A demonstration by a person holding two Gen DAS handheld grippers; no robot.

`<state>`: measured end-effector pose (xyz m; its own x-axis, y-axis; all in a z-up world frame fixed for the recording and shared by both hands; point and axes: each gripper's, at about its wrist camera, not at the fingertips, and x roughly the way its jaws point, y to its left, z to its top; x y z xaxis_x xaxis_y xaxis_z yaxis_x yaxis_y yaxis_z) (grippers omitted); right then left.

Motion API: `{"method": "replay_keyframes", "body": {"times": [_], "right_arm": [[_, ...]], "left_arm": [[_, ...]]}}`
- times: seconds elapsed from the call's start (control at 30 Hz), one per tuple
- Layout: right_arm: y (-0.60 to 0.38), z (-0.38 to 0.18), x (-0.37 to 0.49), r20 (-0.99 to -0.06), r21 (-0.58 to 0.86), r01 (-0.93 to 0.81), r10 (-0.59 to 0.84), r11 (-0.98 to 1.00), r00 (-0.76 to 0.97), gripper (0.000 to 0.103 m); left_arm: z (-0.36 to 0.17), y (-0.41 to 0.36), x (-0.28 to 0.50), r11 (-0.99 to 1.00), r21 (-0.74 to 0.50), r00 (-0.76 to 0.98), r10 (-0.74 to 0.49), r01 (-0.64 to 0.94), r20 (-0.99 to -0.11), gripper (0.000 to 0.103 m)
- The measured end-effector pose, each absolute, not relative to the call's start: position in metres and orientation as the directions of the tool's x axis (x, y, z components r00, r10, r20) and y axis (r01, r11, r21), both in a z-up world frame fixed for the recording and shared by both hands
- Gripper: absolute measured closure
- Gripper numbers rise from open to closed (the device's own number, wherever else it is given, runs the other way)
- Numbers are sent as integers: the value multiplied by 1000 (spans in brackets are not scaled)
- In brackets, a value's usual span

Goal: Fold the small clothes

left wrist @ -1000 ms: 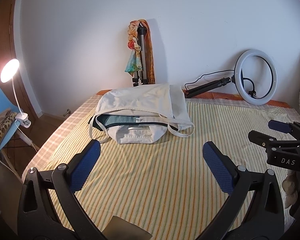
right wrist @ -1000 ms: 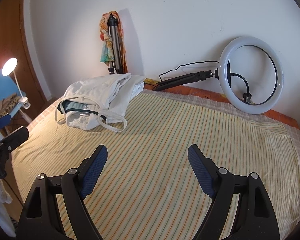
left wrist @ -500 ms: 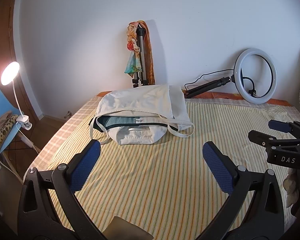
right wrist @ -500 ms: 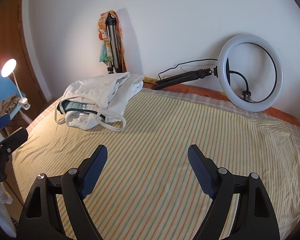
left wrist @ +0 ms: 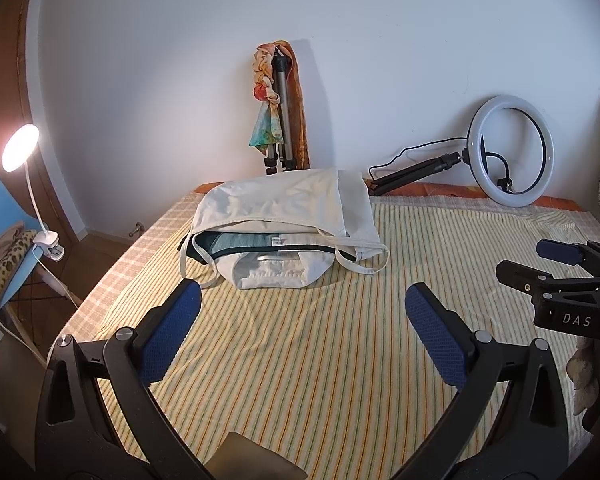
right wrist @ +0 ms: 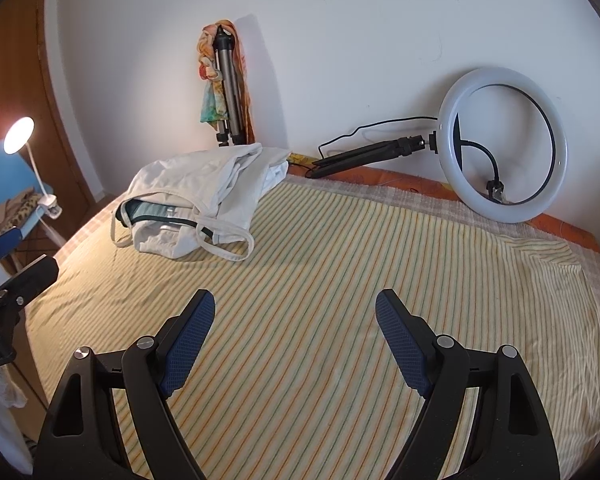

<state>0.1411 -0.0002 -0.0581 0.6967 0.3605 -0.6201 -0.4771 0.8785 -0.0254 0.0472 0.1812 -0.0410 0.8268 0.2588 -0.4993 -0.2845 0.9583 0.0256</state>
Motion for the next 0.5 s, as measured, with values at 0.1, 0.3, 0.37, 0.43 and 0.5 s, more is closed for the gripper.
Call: {"method": "replay_keyframes", "body": {"times": [0.1, 0.3, 0.37, 0.43, 0.5], "right_arm": [[0, -59, 140, -620, -29, -477, 358, 879, 698, 20], [1, -59, 139, -620, -28, -476, 358, 879, 698, 20], [1, -59, 140, -621, -29, -476, 358, 879, 698, 20], [1, -59, 140, -621, -28, -476, 358, 879, 698, 20], [1, -59, 140, -621, -29, -476, 357, 879, 698, 20]], "left_arm": [[-41, 182, 47, 958, 28, 827, 262, -287, -497, 0], [-42, 180, 42, 956, 45, 833, 275, -290, -480, 0], [-41, 179, 42, 955, 60, 839, 284, -290, -464, 0], [-40, 179, 41, 956, 67, 843, 284, -286, -457, 0], [-41, 180, 43, 958, 64, 841, 277, -280, -465, 0]]}}
